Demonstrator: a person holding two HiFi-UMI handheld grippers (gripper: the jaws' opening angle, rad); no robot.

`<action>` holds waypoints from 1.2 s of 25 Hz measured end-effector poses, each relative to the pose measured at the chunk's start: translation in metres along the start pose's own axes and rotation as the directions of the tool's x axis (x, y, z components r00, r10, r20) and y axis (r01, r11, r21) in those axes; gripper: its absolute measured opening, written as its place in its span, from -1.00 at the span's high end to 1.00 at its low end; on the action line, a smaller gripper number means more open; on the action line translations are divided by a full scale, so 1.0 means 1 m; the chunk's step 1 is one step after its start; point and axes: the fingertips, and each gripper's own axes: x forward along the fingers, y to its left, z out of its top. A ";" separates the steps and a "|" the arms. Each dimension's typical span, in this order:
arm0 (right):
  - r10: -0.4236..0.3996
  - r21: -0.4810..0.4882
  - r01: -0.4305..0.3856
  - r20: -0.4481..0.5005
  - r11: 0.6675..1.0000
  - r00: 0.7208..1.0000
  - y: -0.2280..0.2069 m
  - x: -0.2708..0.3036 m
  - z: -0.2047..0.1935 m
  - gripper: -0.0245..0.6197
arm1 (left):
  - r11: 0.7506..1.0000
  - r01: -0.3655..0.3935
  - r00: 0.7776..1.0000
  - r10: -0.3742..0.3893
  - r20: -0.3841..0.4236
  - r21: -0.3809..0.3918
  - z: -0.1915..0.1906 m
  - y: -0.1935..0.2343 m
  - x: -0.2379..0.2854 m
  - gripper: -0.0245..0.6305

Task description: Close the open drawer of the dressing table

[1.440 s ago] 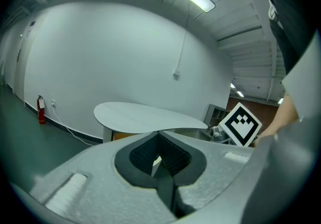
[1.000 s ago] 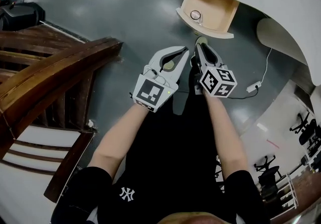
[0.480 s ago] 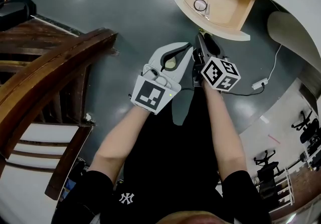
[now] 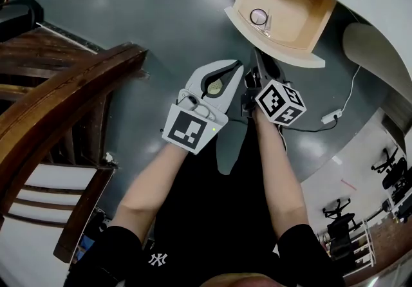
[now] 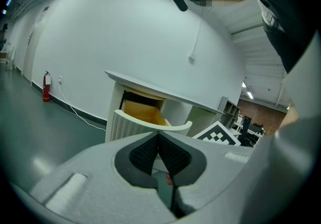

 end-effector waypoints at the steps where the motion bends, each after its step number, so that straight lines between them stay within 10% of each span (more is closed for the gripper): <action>1: -0.002 -0.007 0.002 0.002 1.000 1.000 0.000 0.001 0.002 0.57 | 1.000 0.002 1.000 -0.002 -0.002 -0.006 0.000 0.001 0.001 0.89; 30: 0.013 -0.143 0.006 0.137 0.990 0.990 -0.015 0.065 0.127 0.58 | 1.000 -0.027 0.993 0.025 0.114 0.015 0.032 0.066 0.094 0.89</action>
